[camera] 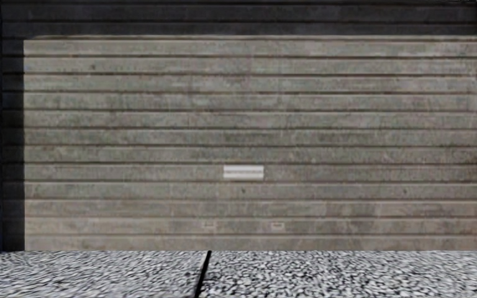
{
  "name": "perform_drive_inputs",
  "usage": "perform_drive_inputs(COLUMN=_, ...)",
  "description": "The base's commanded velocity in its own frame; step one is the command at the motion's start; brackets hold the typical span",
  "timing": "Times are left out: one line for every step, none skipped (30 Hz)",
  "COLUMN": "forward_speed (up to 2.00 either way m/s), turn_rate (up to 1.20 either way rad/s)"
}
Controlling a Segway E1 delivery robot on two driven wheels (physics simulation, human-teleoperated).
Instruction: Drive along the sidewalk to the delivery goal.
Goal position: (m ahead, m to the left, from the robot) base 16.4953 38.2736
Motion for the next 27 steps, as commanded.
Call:
perform_drive_inputs(forward_speed=-0.77, turn_rate=0.84)
perform_drive_inputs(forward_speed=-0.77, turn_rate=0.84)
perform_drive_inputs(forward_speed=-0.77, turn_rate=0.84)
perform_drive_inputs(forward_speed=-0.77, turn_rate=0.84)
perform_drive_inputs(forward_speed=-0.77, turn_rate=0.84)
perform_drive_inputs(forward_speed=-0.77, turn_rate=0.85)
perform_drive_inputs(forward_speed=-0.76, turn_rate=0.85)
perform_drive_inputs(forward_speed=-0.76, turn_rate=0.85)
perform_drive_inputs(forward_speed=-0.76, turn_rate=0.88)
perform_drive_inputs(forward_speed=-0.76, turn_rate=0.89)
perform_drive_inputs(forward_speed=-0.76, turn_rate=0.82)
perform_drive_inputs(forward_speed=-0.76, turn_rate=0.82)
perform_drive_inputs(forward_speed=0.00, turn_rate=0.56)
perform_drive_inputs(forward_speed=0.00, turn_rate=0.00)
perform_drive_inputs(forward_speed=0.00, turn_rate=0.00)
perform_drive_inputs(forward_speed=0.00, turn_rate=0.00)
perform_drive_inputs(forward_speed=0.00, turn_rate=0.00)
perform_drive_inputs(forward_speed=0.00, turn_rate=0.00)
perform_drive_inputs(forward_speed=0.00, turn_rate=0.00)
perform_drive_inputs(forward_speed=0.00, turn_rate=0.00)
perform_drive_inputs(forward_speed=0.00, turn_rate=0.00)
perform_drive_inputs(forward_speed=0.00, turn_rate=0.00)
perform_drive_inputs(forward_speed=0.00, turn_rate=0.00)
perform_drive_inputs(forward_speed=0.00, turn_rate=0.00)
perform_drive_inputs(forward_speed=0.00, turn_rate=0.00)
perform_drive_inputs(forward_speed=0.00, turn_rate=0.00)
perform_drive_inputs(forward_speed=0.00, turn_rate=0.00)
